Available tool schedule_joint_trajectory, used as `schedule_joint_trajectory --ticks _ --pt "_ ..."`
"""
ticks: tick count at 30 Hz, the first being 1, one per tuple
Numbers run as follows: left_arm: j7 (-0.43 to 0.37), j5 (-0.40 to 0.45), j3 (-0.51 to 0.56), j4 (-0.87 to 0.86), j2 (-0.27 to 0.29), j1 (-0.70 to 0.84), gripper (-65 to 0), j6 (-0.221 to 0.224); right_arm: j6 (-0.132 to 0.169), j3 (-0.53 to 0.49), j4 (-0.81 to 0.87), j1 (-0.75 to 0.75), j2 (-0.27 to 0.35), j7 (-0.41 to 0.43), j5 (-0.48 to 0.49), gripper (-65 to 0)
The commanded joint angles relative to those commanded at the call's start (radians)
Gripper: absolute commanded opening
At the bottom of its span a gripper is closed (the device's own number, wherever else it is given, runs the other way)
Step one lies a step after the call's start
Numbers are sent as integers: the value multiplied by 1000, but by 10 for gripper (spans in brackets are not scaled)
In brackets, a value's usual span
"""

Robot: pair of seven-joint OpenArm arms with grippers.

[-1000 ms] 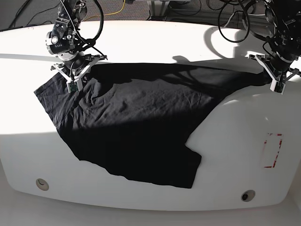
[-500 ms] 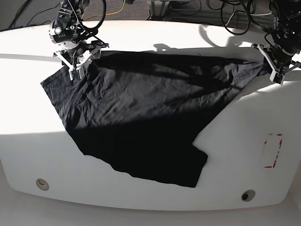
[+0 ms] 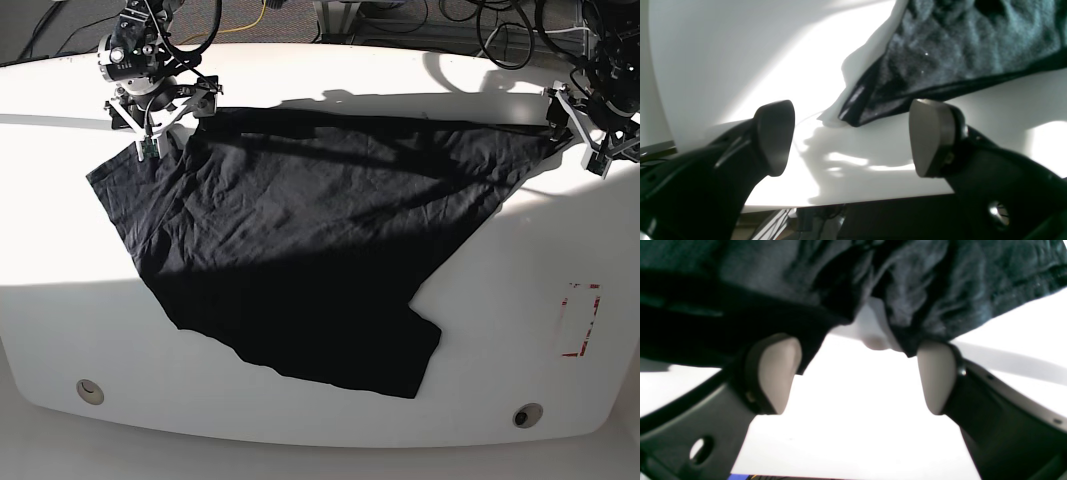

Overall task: Layout the t-shirt on the table in an organized manner, then fold the t-shirt properly
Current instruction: 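Release the t-shirt and move the left gripper to its middle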

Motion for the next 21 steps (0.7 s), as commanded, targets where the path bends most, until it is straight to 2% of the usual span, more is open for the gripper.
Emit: schedule_joint_trajectory --ticks 5,10,14,21 --pt "-2 -2 9 5 14 -40 -172 0 2 38 -3 68 5 8 0 -95" --pt "-2 5 71 6 94 -124 -172 0 3 55 -31 203 15 8 -6 -95" --pt "-2 5 140 6 137 -149 -172 0 3 48 -72 288 63 3 3 -98" --pt "-2 6 281 6 227 -157 -174 0 5 46 -192 400 71 6 3 -101"
